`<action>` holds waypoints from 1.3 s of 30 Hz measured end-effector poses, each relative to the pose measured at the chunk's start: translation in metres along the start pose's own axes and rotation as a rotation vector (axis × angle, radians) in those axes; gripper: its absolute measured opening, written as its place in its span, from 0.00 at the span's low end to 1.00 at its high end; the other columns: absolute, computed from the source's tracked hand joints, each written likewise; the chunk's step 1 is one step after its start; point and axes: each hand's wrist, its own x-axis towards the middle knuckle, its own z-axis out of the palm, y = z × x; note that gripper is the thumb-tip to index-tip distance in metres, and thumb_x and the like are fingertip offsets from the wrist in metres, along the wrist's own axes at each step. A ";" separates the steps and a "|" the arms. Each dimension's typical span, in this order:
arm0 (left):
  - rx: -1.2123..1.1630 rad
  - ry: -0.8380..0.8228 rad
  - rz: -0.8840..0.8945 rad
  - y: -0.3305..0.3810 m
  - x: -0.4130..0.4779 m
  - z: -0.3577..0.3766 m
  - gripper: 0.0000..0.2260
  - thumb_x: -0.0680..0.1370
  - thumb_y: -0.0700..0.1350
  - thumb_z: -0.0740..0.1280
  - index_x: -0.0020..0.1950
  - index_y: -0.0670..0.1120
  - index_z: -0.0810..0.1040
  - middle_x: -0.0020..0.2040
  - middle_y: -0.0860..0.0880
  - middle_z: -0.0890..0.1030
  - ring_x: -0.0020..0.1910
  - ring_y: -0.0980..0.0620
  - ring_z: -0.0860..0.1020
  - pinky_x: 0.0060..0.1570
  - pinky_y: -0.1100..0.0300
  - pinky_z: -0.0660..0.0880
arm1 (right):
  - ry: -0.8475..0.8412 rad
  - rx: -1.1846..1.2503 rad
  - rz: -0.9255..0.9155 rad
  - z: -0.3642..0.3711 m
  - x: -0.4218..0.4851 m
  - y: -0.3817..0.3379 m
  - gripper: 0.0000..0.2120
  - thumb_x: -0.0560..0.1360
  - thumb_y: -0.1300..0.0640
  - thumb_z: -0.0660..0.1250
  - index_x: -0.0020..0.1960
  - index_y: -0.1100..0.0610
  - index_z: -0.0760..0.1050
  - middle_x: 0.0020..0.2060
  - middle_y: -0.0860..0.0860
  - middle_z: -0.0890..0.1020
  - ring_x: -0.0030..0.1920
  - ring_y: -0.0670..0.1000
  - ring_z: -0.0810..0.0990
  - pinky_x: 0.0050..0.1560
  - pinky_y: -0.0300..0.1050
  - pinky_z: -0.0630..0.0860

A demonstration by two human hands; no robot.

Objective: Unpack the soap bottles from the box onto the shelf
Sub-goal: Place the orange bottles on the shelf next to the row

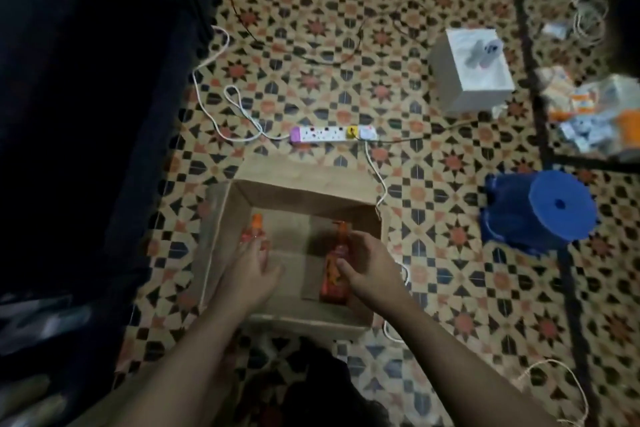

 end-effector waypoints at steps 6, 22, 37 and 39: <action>0.052 -0.041 -0.130 -0.080 0.112 0.075 0.22 0.74 0.49 0.69 0.67 0.45 0.71 0.62 0.39 0.77 0.59 0.38 0.76 0.59 0.46 0.74 | -0.008 0.075 0.247 0.078 0.082 0.078 0.31 0.73 0.50 0.71 0.73 0.55 0.66 0.67 0.55 0.74 0.67 0.55 0.73 0.69 0.50 0.69; 0.100 0.000 -0.456 -0.212 0.226 0.169 0.42 0.73 0.54 0.71 0.79 0.42 0.52 0.73 0.38 0.62 0.73 0.38 0.62 0.70 0.50 0.62 | 0.059 0.046 0.742 0.231 0.184 0.199 0.47 0.72 0.49 0.72 0.79 0.57 0.46 0.76 0.58 0.57 0.75 0.60 0.57 0.74 0.52 0.56; -0.306 -0.007 -0.633 -0.223 0.256 0.214 0.42 0.57 0.55 0.83 0.63 0.47 0.65 0.53 0.48 0.78 0.51 0.46 0.79 0.54 0.50 0.78 | 0.120 0.277 0.898 0.261 0.218 0.228 0.50 0.61 0.47 0.81 0.71 0.53 0.53 0.64 0.57 0.72 0.63 0.62 0.75 0.62 0.61 0.75; -0.323 0.011 -0.656 -0.229 0.261 0.221 0.45 0.47 0.61 0.82 0.60 0.49 0.73 0.50 0.50 0.82 0.47 0.48 0.82 0.50 0.50 0.81 | 0.083 0.296 0.895 0.259 0.218 0.234 0.50 0.60 0.45 0.81 0.71 0.54 0.55 0.62 0.56 0.74 0.61 0.61 0.76 0.61 0.60 0.75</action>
